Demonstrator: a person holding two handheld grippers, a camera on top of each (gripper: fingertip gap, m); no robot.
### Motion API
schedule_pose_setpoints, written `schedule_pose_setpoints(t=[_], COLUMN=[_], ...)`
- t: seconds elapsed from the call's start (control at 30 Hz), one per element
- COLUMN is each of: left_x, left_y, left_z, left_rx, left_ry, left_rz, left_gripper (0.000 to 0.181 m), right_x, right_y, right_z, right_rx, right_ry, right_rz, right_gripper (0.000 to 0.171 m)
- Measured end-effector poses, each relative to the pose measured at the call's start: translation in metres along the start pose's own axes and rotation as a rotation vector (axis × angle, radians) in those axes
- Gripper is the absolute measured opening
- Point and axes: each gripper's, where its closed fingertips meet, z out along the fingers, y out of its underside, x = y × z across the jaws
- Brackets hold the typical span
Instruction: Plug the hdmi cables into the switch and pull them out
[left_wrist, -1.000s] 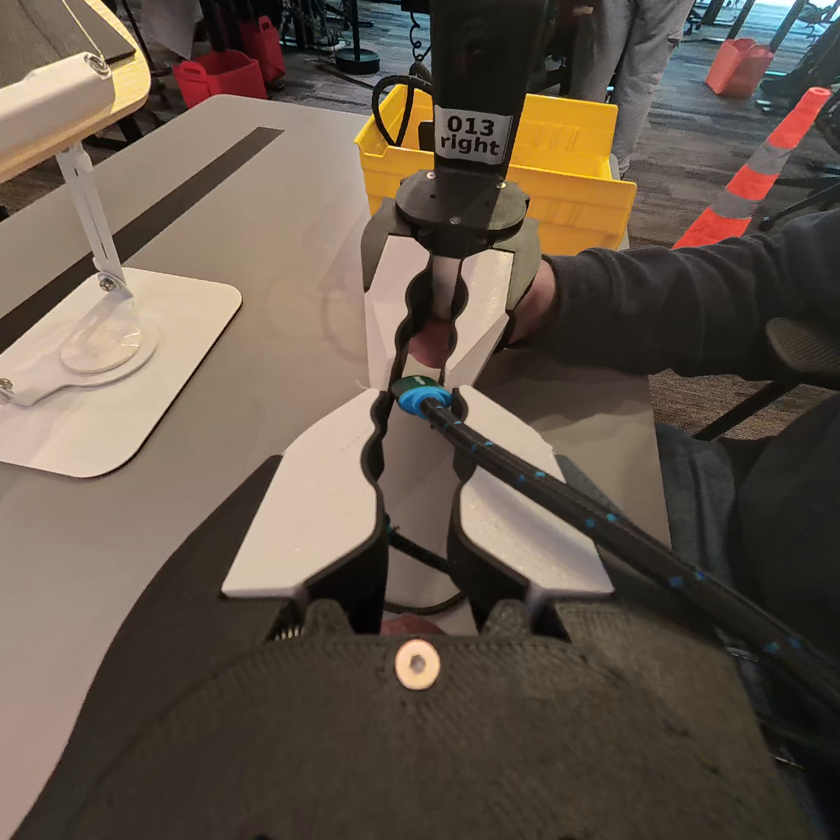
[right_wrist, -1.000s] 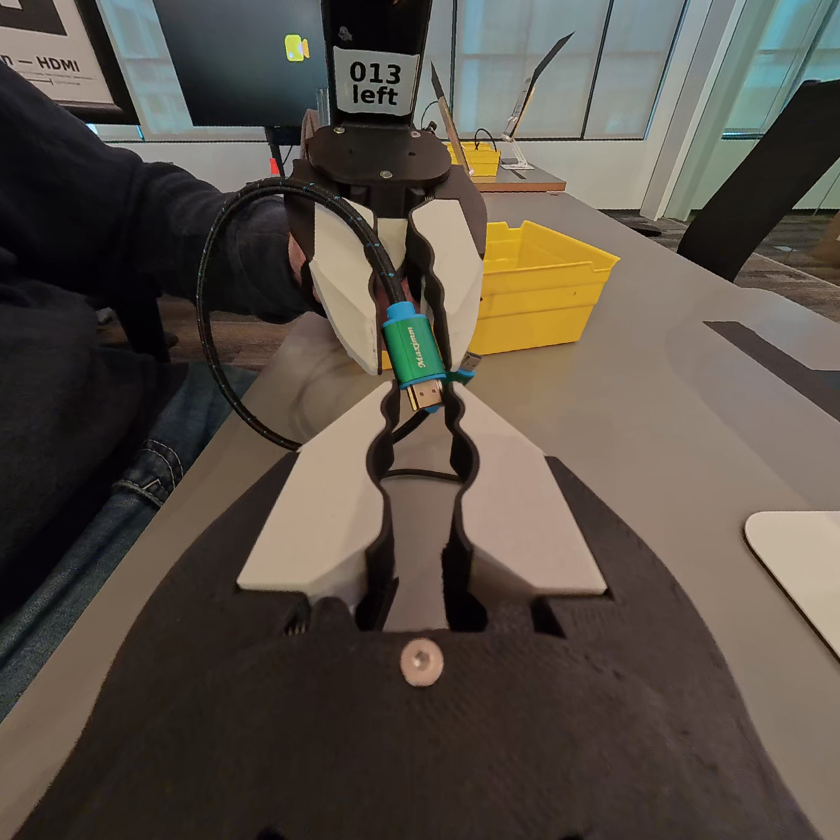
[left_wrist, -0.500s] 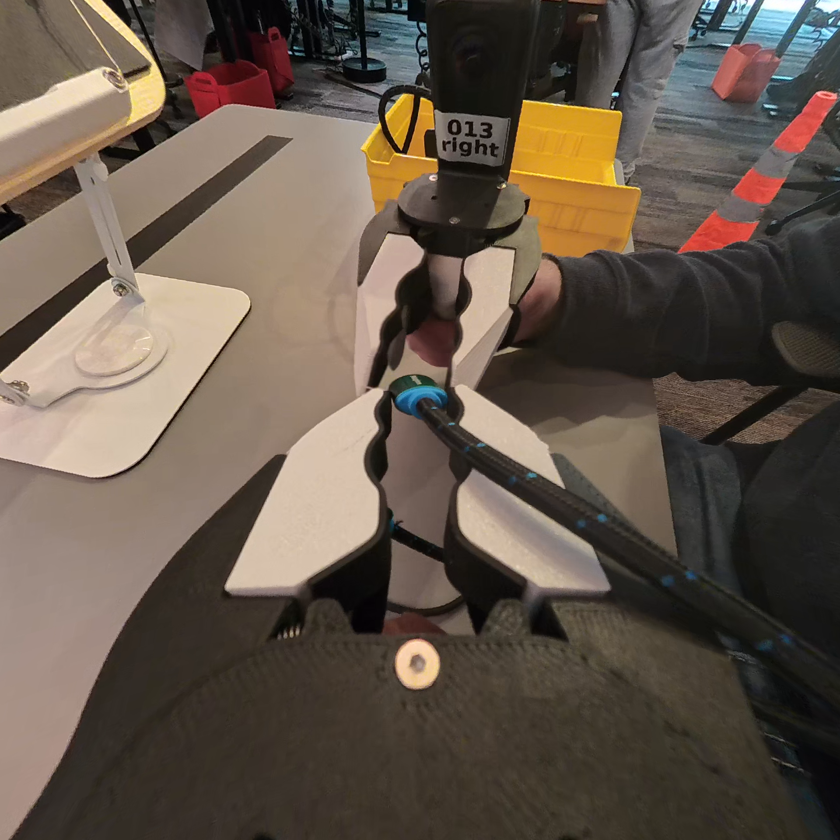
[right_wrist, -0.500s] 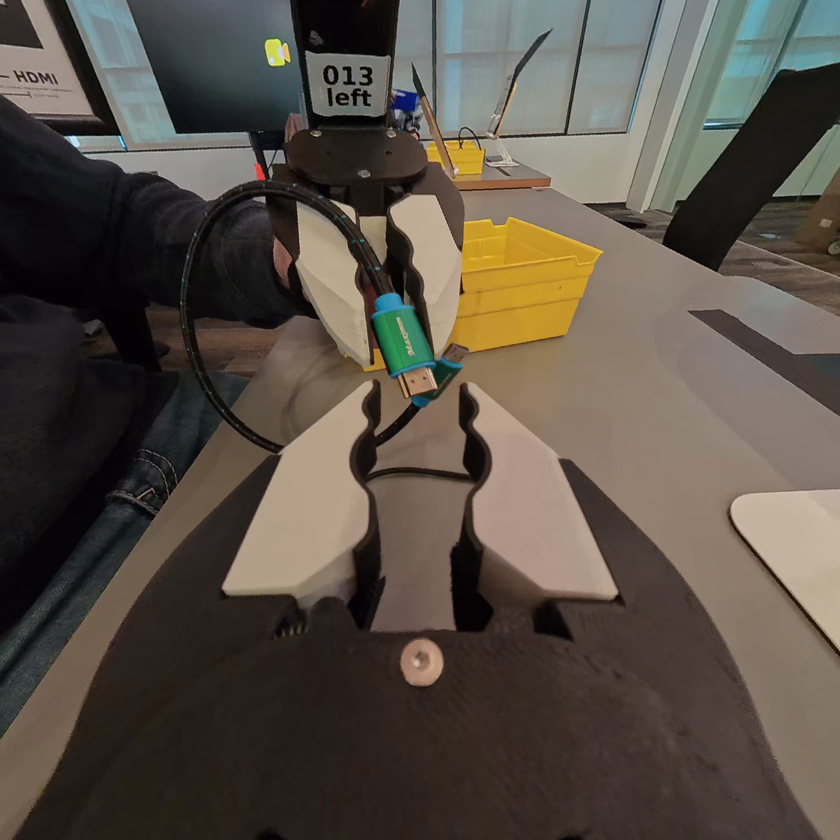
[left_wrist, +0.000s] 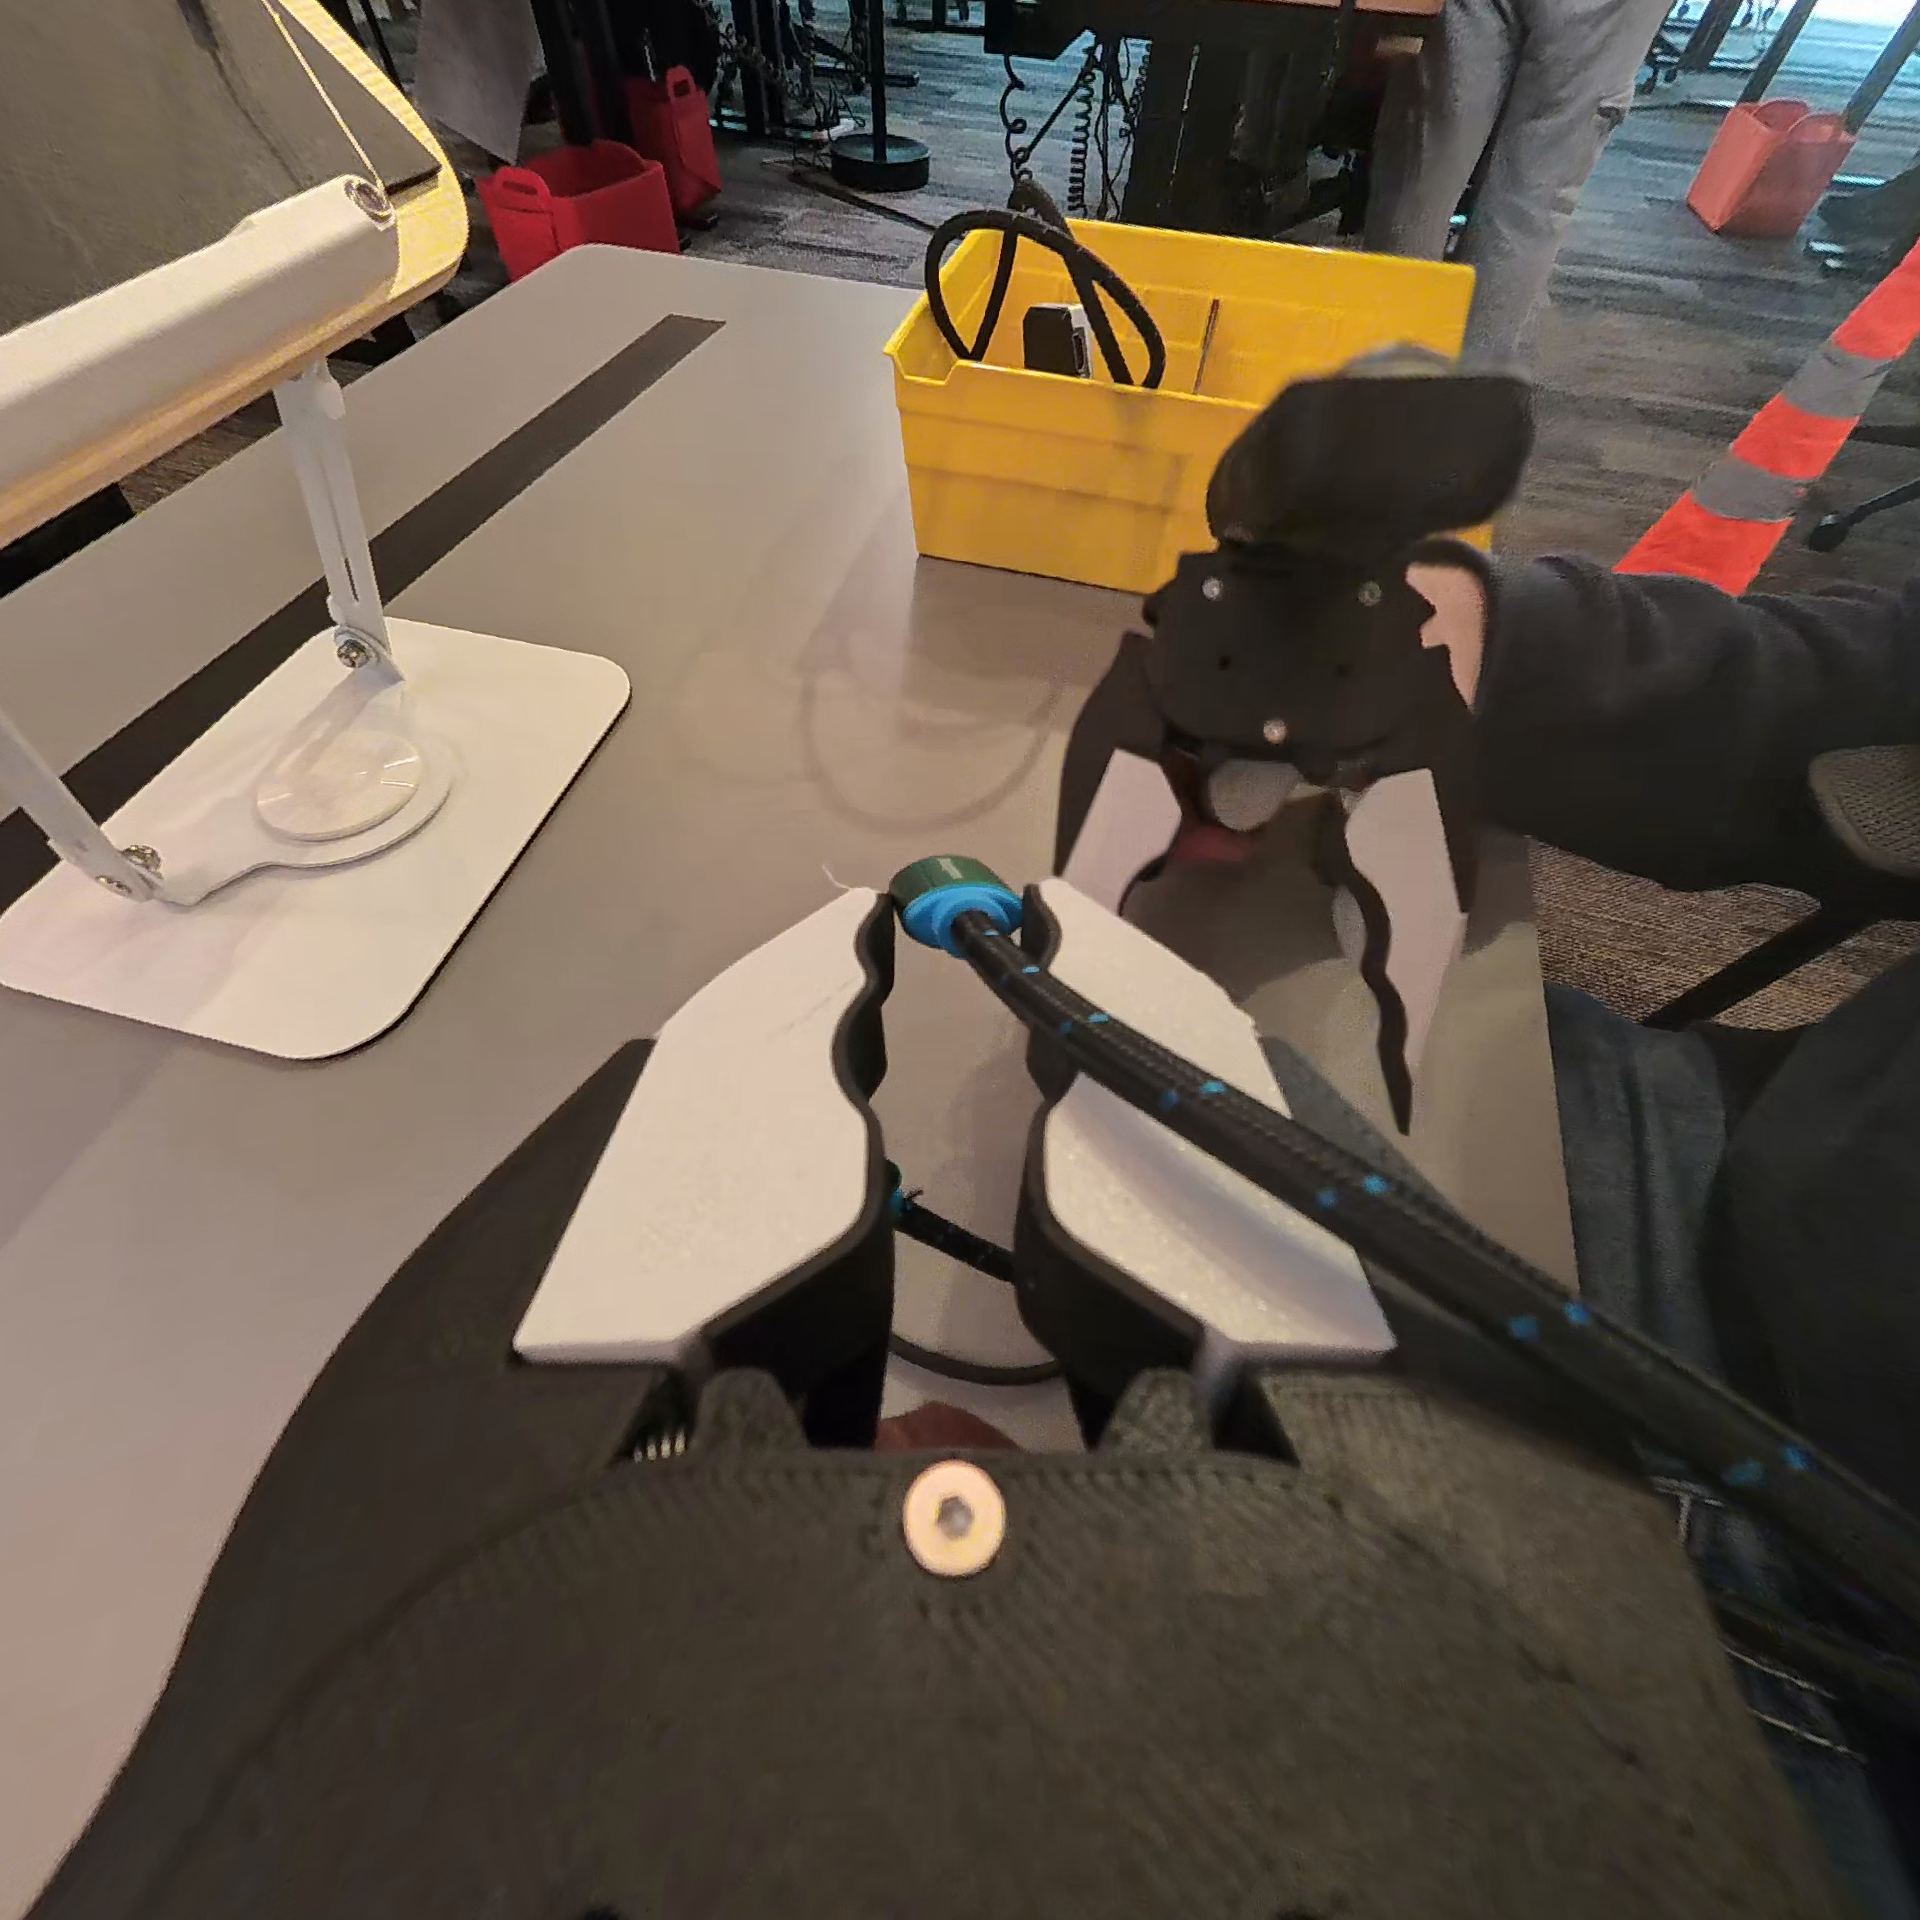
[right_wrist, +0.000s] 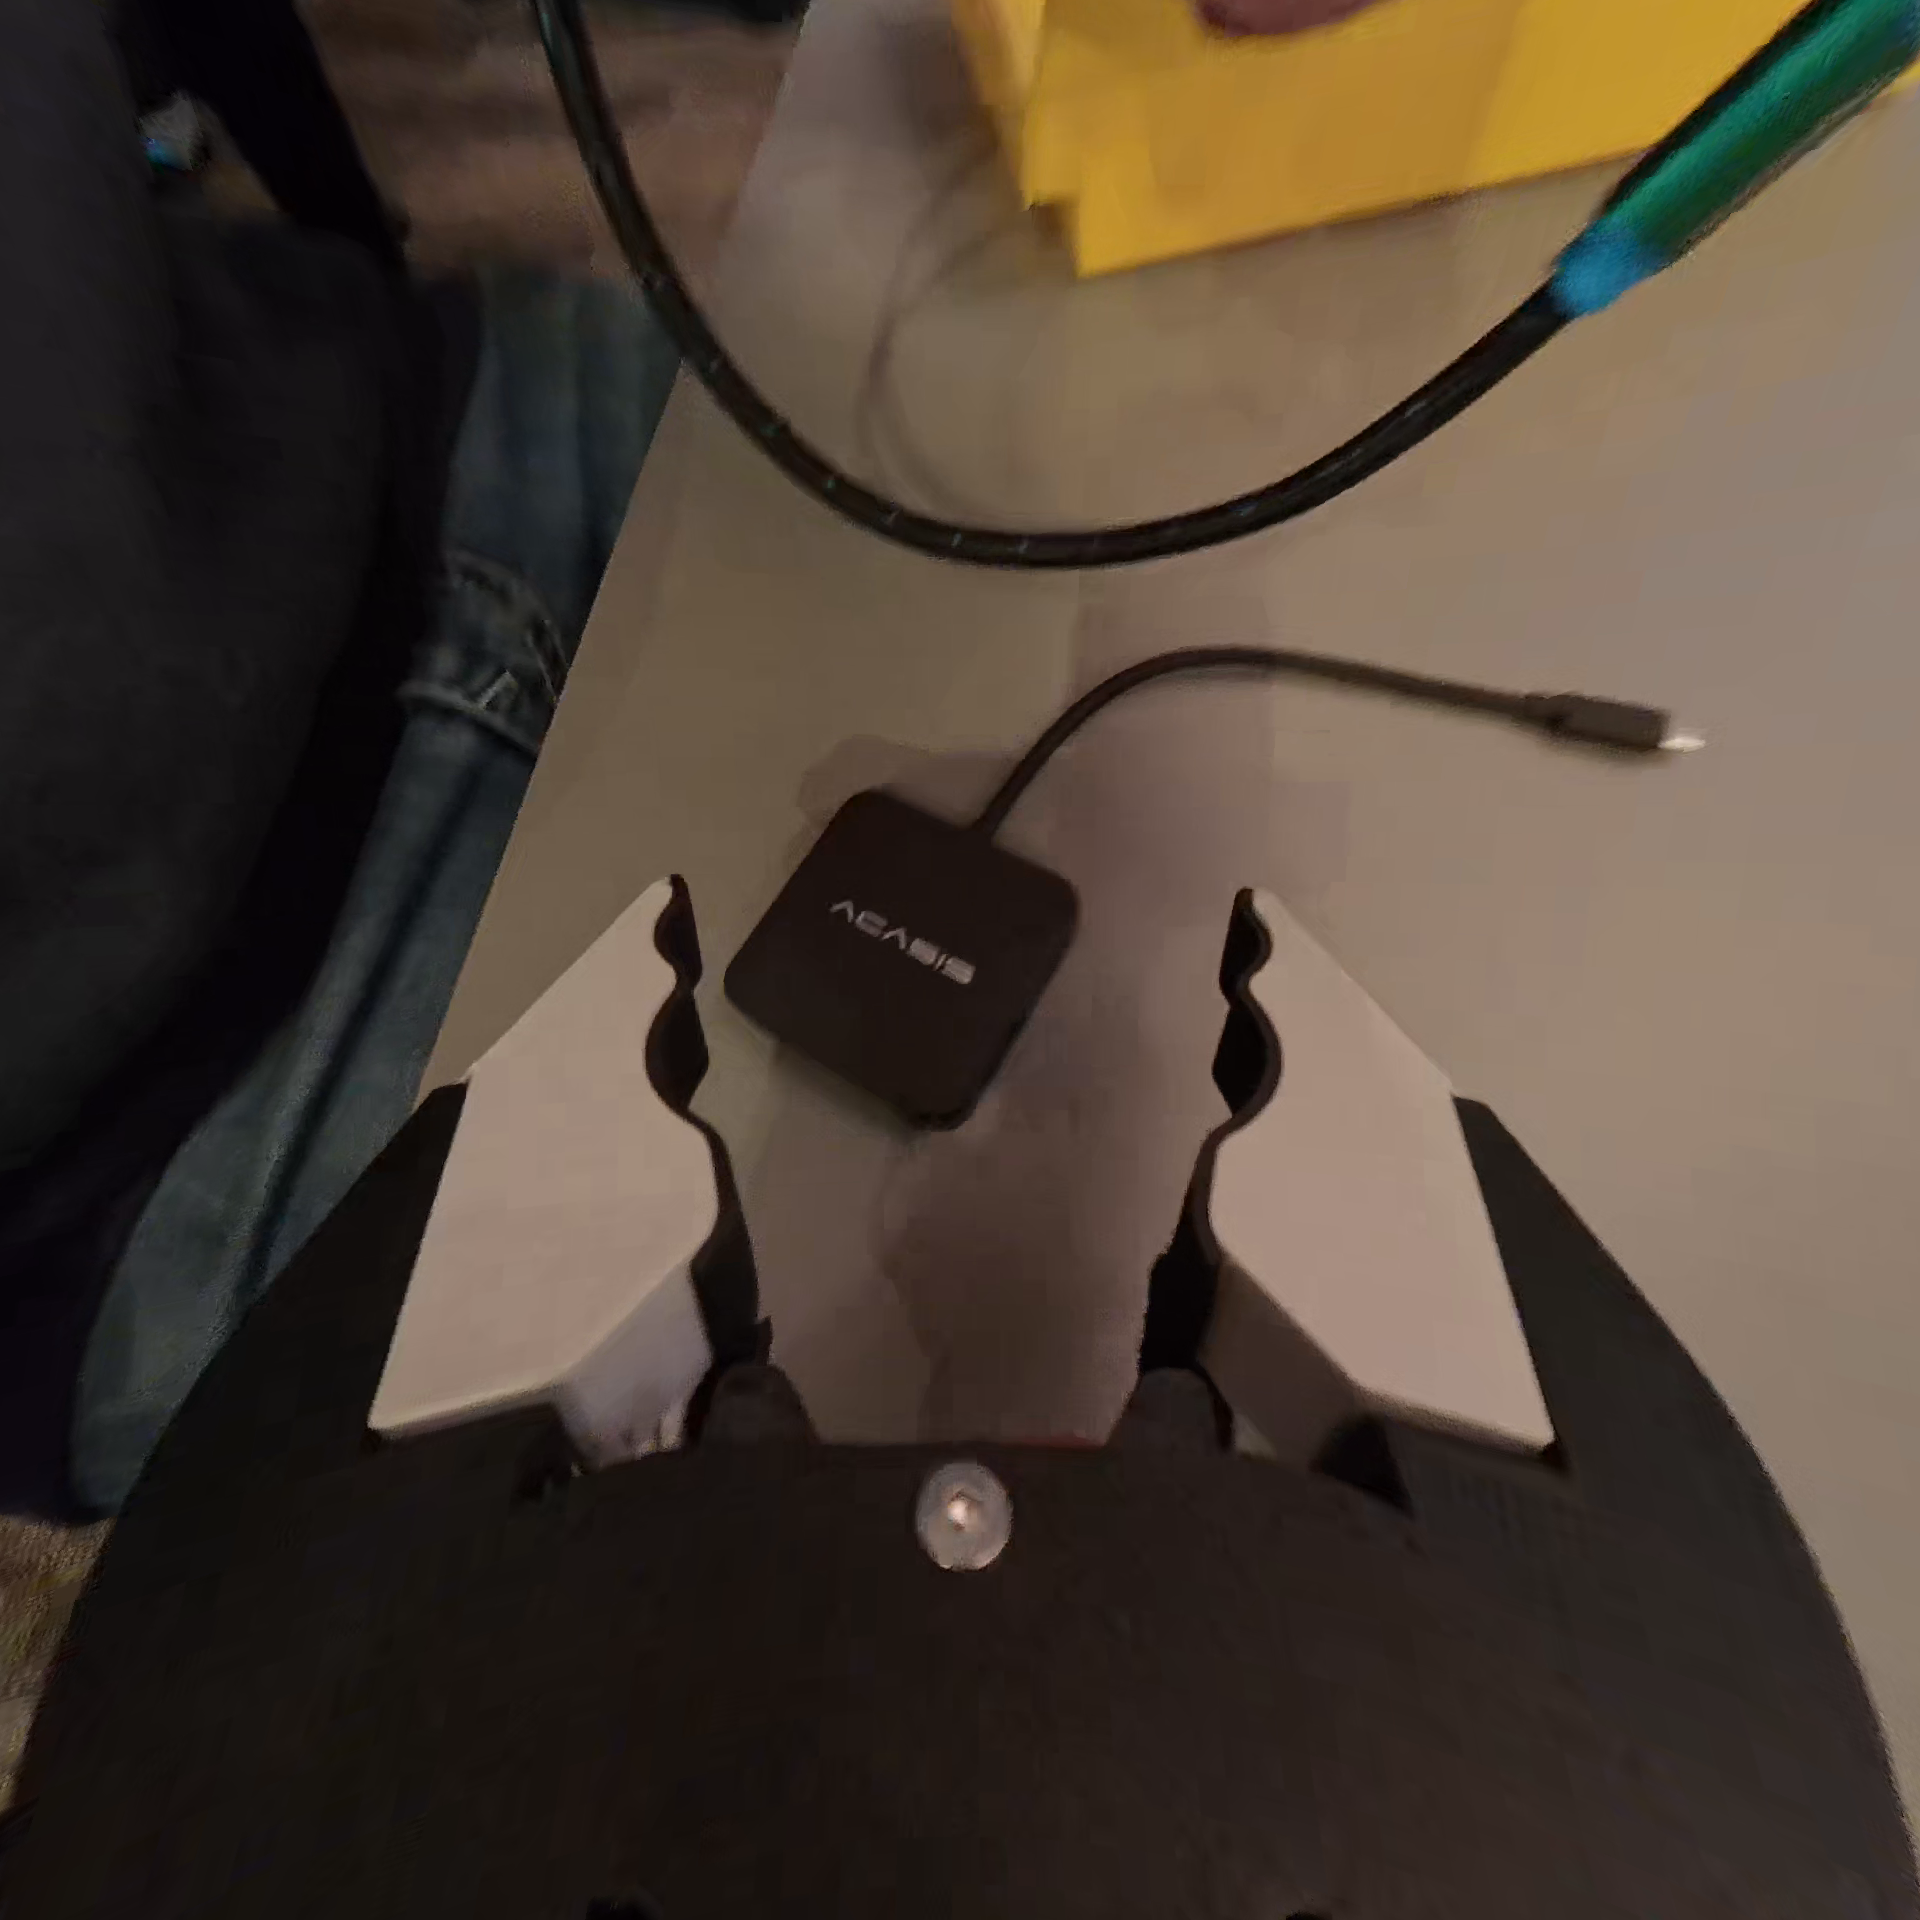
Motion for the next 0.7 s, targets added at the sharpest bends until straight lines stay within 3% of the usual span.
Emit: schedule_pose_setpoints(t=[0.17,0.3,0.57,0.63,0.7], left_x=[0.003,0.003,-0.003,-0.005,-0.006], left_y=[0.001,0.000,0.000,0.000,0.000], left_z=[0.002,0.002,-0.002,-0.003,-0.004], left_rx=[-0.010,-0.009,-0.008,-0.010,-0.010], left_ry=[0.003,0.000,-0.023,-0.033,-0.036], left_rz=[0.009,0.010,0.003,0.000,-0.001], left_gripper=[0.022,0.022,0.022,0.022,0.022], right_x=[-0.004,0.008,0.054,0.056,0.049], right_y=[0.028,0.024,0.026,0.025,0.023], right_z=[0.018,0.017,0.007,0.007,0.009], right_rx=[-0.177,-0.160,-0.119,-0.108,-0.098], right_ry=[0.021,0.071,0.271,0.271,0.214], right_rz=[-0.035,0.017,0.201,0.228,0.217], right_gripper=[0.096,0.069,0.068,0.068,0.080])
